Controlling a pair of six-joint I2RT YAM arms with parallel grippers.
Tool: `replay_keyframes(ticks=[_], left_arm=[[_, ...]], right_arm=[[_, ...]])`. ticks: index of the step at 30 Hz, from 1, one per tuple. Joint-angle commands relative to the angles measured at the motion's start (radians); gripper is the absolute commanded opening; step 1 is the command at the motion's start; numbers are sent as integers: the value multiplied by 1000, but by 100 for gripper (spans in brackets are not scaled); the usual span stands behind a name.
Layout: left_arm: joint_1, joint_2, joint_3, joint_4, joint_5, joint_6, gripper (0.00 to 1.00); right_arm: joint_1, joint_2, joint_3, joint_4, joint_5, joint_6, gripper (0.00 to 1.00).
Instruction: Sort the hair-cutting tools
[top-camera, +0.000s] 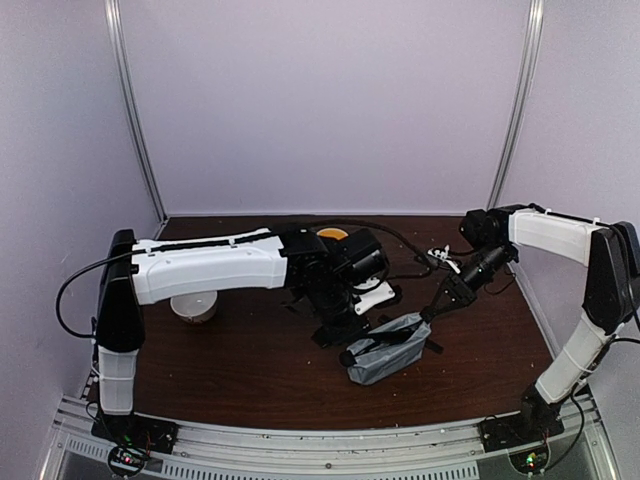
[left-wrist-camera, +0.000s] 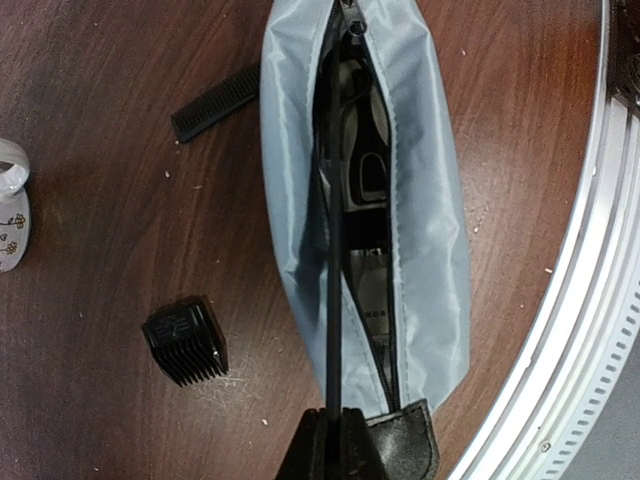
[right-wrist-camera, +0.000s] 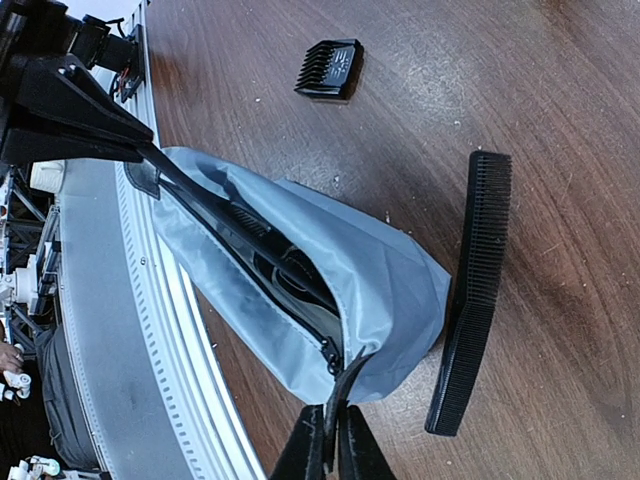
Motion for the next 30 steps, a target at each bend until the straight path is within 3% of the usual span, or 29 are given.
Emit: replay_keyframes(ticks=[1,15,24,30], left_arm=[[-1,36,36,57,1,-31,0],[-28,-69,-76,106,-112,-167,0],[-58,-59,-70,55,-333,-216,0],[-58,2,0,80,-239,-155,0]], right_arm=[[-3,-1,14,-28,-30,-15,5],[-63,-39,24,26,-70,62,3],[-94,23,35,-21,-112,54,3],[-94,26,37,-26,-125,52,3]])
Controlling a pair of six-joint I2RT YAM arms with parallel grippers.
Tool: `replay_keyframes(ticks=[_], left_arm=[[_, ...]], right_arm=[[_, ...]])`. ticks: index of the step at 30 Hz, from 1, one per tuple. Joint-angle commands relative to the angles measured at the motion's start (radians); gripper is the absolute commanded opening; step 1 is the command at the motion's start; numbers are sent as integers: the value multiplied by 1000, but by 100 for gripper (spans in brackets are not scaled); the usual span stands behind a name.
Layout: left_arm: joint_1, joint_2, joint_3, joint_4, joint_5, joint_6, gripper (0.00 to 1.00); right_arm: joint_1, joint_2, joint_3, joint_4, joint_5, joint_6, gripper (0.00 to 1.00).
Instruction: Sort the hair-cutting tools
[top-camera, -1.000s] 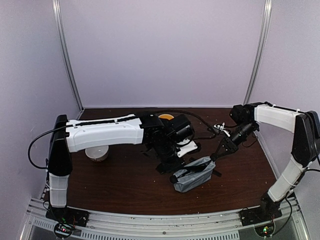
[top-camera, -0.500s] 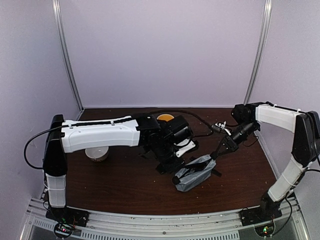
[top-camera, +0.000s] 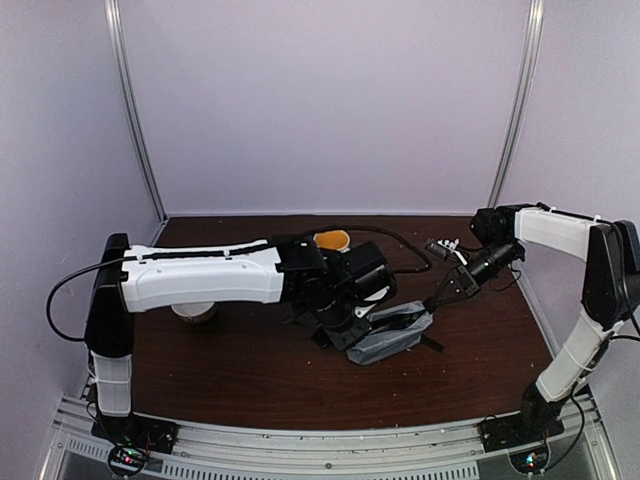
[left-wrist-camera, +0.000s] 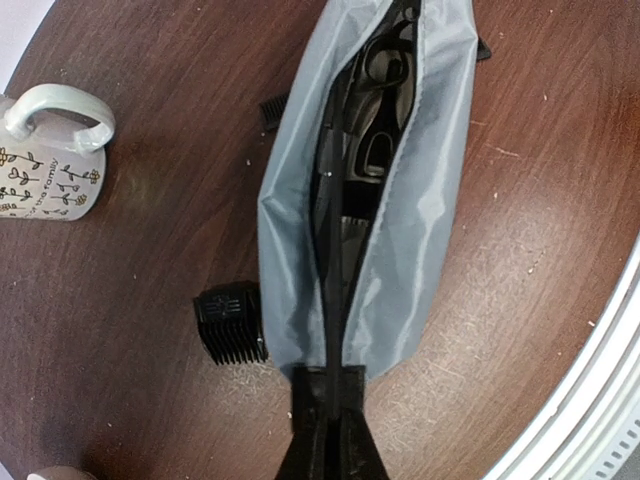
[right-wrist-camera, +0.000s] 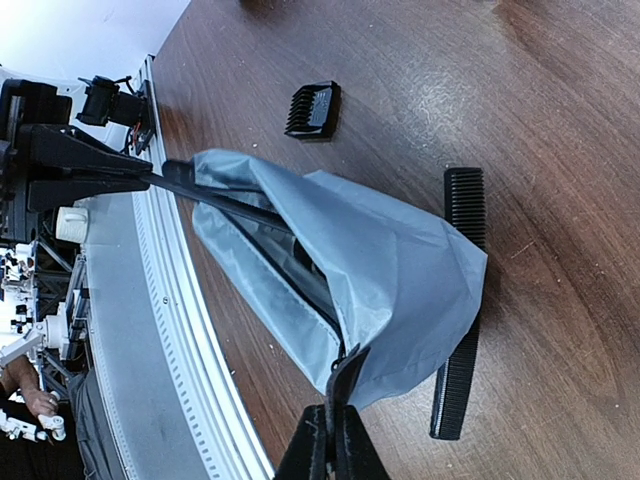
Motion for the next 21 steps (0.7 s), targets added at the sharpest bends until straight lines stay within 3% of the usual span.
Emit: replay_keyframes(ticks=[1,9,17,21], left_arm=[[7,48,68,43,29,39,0],[11,115,152,60,47,113,0],[79,139,153,81,172,185,0],[99,139,147,72,136,221,0]], right_arm=[[-5,7,27,-38,-39,-4,2],[-5,5,29,-63,-57,-29,3],[-5,16,35,-82,-67,-46,3],[-5,29,40,-103,-72,-67,3]])
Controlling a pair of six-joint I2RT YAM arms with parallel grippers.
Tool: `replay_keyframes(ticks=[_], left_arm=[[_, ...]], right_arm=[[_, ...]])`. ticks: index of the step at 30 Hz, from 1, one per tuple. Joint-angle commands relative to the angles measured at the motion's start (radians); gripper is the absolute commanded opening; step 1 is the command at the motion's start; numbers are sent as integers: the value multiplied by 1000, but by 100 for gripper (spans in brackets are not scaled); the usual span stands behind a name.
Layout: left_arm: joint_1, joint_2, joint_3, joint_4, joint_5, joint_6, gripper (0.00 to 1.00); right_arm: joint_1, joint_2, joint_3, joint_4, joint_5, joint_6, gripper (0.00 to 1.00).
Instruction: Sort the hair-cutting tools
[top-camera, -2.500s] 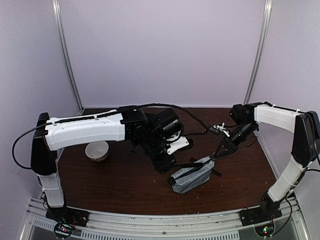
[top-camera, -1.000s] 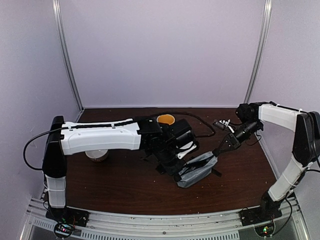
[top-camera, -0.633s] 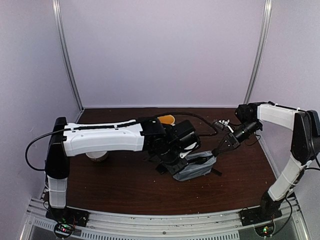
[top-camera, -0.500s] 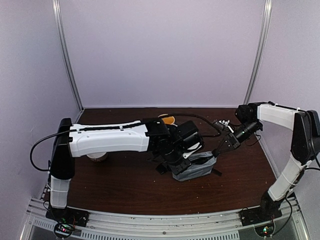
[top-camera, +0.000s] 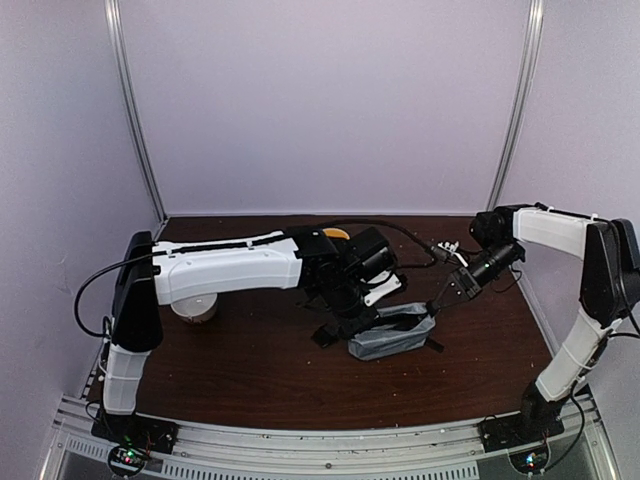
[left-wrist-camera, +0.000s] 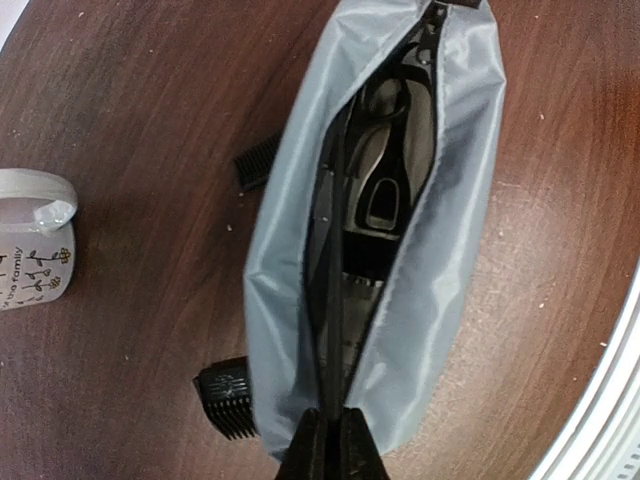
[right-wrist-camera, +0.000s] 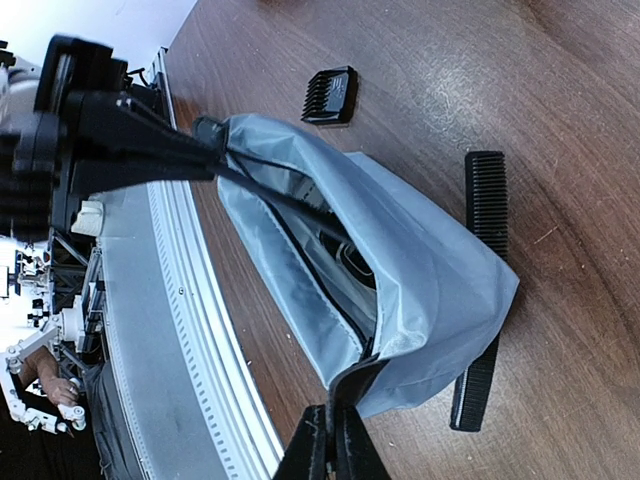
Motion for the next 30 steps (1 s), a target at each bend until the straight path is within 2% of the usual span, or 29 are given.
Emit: replay_keyframes(ticks=[1,5,11,15,19,22,26,30], left_arm=[[28,10,18,35,-11,56,0],[32,10,23,24,-32,60,21],[32,-50,8,-4,56,59,37],[36,-171,-89,15,23,-13,47],[77,-309,-250,56,31,-171,50],[126,-381,-394,151,134,-261,49],[179,-432,-538,315,333,-350,48],[201,-439,-583,405,403,-397,48]], right_arm=[[-4,18,37,-47,-51,-39,3],[-4,21,42,-56,-55,-49,4],[-4,16,49,-65,-50,-66,8],[-4,-13,68,-99,-27,-111,19],[-4,-107,67,-67,41,-116,34],[3,-197,64,-12,125,-105,38],[66,-303,35,160,288,-50,35],[212,-385,-42,361,482,-29,27]])
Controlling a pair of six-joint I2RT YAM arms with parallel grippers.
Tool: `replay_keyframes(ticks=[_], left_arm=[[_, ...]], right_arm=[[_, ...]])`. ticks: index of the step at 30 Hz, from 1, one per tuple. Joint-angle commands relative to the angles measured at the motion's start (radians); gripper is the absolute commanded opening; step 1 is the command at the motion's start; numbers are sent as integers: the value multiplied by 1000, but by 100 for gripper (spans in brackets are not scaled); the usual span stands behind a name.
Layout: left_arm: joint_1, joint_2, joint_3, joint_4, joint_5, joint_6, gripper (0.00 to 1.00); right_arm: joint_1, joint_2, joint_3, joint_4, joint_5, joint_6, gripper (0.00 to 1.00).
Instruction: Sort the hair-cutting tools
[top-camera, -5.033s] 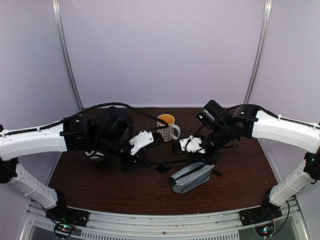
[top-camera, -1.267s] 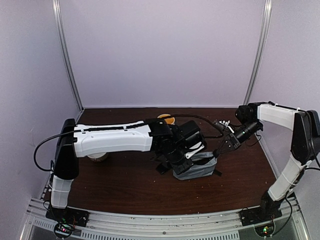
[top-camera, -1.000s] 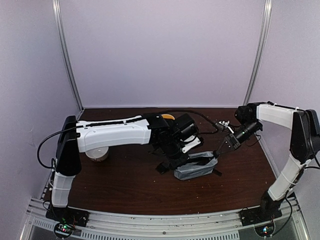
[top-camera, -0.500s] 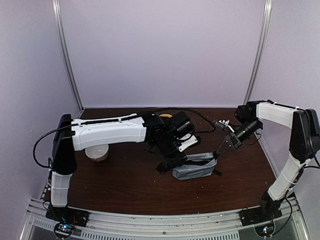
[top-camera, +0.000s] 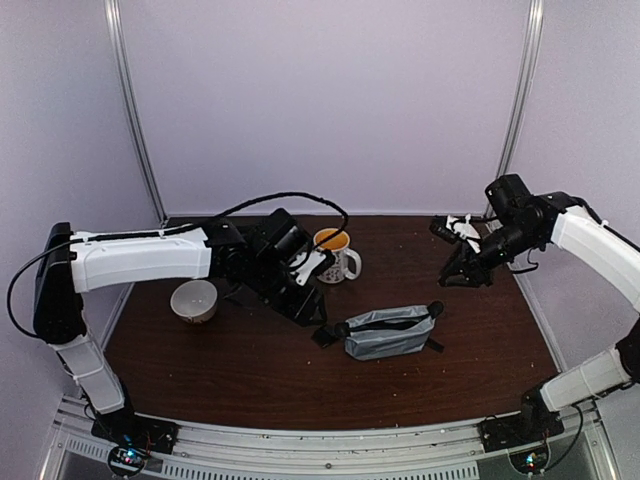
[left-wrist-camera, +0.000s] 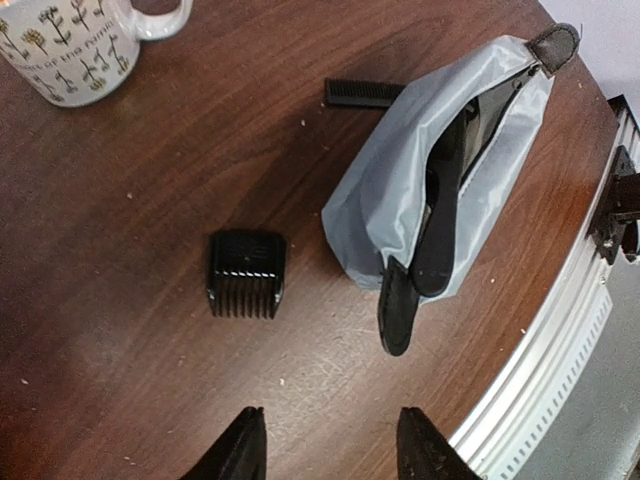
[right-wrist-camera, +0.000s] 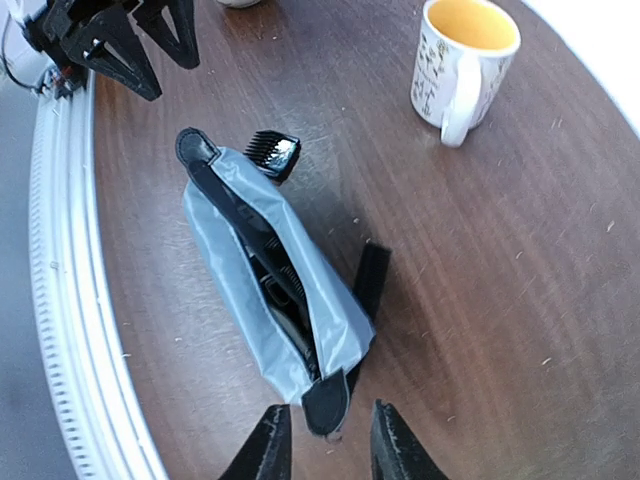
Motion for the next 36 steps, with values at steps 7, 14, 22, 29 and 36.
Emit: replay_keyframes(ticks=[7,14,22,29,36], left_arm=[[19,35,-56,255,210,-161,48],[27,96,-34,244,187,-184,45],[27,114,-69,290,212,-201,39],[27,118,-81,307,216,-194,28],[27,127,-79,319,230,-193,19]], right_arm=[[369,22,-77,333,350,-21,19],[522,91,-152,486,424,-76,14],[592,211,-128,478,480,-78,19],[608,232,-141,525,534,-57,20],[619,255,-146,533,556,-68,18]])
